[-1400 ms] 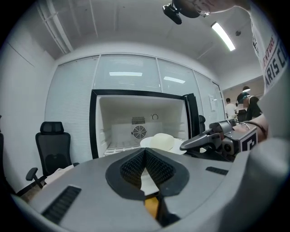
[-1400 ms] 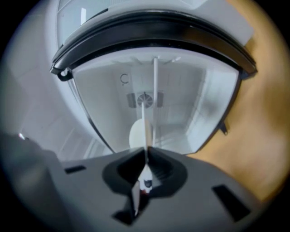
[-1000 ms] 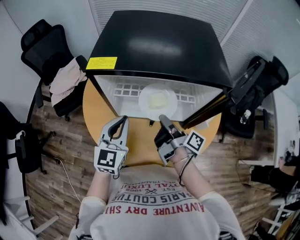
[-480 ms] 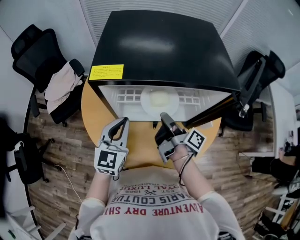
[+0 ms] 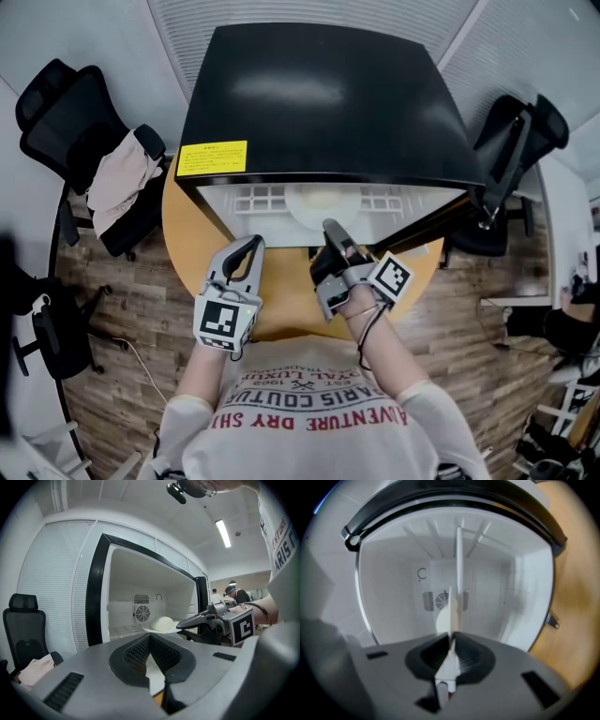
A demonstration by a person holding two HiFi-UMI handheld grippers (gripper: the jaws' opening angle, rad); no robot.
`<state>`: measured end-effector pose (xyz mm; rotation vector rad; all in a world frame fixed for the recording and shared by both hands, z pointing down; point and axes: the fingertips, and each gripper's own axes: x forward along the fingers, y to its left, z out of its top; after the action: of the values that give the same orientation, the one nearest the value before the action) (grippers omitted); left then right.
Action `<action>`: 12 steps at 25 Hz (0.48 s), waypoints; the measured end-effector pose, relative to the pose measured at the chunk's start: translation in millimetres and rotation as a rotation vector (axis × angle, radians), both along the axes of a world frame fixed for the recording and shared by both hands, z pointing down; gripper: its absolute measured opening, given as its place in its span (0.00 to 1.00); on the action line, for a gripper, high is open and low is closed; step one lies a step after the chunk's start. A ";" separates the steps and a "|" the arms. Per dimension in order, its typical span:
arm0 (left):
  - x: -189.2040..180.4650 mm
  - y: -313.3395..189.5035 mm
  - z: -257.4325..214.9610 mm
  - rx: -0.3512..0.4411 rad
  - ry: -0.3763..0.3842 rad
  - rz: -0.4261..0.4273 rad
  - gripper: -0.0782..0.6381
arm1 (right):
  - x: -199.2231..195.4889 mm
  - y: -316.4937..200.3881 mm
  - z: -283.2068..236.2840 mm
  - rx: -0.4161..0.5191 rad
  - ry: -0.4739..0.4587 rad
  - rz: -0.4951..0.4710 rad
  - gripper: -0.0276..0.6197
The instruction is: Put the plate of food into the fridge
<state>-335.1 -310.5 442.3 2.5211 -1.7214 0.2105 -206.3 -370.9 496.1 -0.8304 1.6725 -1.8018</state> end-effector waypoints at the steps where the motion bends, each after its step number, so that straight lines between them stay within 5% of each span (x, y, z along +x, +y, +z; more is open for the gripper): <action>1: -0.5 -2.4 -0.4 0.001 0.000 0.000 0.15 | -1.1 -2.6 -0.7 0.003 -0.001 0.003 0.13; 5: 0.3 -7.6 0.7 -0.001 0.005 0.000 0.15 | -2.3 -8.3 0.5 0.013 0.024 0.006 0.15; 12: 8.1 -5.2 3.4 -0.008 -0.003 0.016 0.15 | -1.5 -11.0 12.5 -0.020 0.054 0.020 0.35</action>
<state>-327.0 -315.7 445.7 2.5307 -1.6989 0.2221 -207.8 -381.9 508.6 -0.9083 1.6760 -1.8008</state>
